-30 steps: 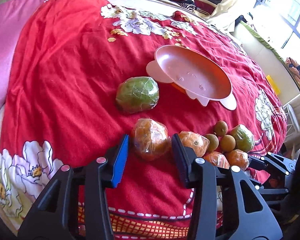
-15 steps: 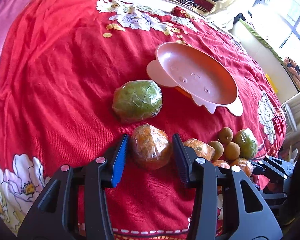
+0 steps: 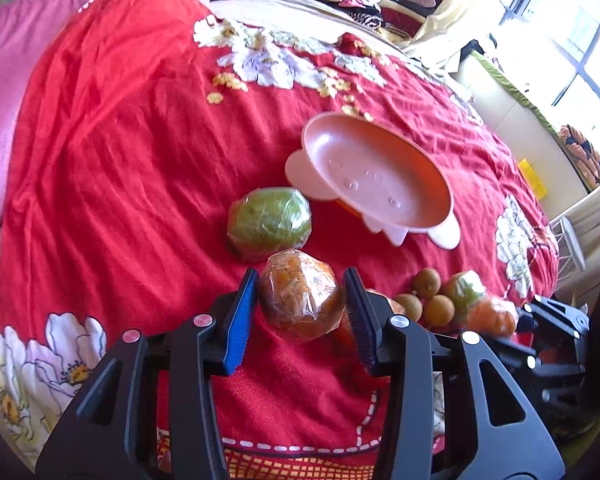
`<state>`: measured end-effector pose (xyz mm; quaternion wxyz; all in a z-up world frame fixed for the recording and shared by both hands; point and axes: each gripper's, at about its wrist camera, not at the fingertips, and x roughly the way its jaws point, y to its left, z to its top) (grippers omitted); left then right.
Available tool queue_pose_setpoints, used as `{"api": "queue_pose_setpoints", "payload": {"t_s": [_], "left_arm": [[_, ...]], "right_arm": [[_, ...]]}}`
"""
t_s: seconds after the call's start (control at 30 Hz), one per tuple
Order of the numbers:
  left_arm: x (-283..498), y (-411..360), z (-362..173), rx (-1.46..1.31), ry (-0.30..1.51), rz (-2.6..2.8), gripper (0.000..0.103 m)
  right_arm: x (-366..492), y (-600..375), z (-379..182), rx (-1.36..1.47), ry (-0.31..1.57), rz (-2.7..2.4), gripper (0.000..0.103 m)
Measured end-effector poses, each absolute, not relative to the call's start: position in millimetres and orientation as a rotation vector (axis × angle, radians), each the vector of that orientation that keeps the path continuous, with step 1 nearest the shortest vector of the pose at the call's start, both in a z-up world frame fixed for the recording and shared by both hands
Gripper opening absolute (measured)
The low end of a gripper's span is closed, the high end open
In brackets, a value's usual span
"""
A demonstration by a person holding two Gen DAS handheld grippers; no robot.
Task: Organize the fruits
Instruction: 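Lift both wrapped oranges and carry them over the pink bowl with both tools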
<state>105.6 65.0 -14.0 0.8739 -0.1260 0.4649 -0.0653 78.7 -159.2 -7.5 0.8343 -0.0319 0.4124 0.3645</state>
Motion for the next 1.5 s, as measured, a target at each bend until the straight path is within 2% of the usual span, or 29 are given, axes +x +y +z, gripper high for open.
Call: {"api": "queue_pose_setpoints", "payload": {"t_s": [0.7, 1.5], "left_arm": [[158, 46, 14, -0.243, 0.942, -0.170, 0.035], [214, 18, -17, -0.188, 1.019, -0.188, 0.035]], "right_arm": [[139, -161, 11, -0.058, 0.813, 0.774, 0.033], [178, -141, -15, -0.147, 0.854, 0.769, 0.033]]}}
